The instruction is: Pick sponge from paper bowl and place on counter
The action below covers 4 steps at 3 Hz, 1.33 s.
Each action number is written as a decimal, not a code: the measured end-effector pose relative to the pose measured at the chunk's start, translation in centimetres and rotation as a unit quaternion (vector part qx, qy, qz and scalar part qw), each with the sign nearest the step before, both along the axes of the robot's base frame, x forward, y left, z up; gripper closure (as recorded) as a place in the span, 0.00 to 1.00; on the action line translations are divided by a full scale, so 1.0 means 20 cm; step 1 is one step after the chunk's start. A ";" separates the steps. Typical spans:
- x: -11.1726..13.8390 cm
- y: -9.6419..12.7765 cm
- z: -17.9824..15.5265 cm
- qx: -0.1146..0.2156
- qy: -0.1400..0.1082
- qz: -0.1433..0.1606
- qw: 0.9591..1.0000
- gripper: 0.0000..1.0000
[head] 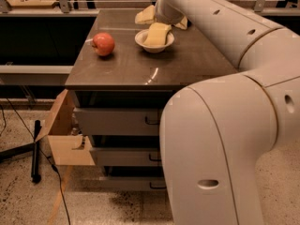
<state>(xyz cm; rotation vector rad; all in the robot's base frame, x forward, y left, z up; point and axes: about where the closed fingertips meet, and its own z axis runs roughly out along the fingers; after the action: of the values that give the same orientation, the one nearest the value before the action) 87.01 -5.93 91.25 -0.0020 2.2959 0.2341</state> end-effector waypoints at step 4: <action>0.08 -0.07 -0.13 -0.020 -0.013 0.009 1.000 0.65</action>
Offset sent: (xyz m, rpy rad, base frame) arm 0.0213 -0.0191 -0.0217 -0.0466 -0.0353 -0.0019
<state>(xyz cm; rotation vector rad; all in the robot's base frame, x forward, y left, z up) 88.63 -7.26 88.74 -0.0461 2.2756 0.1978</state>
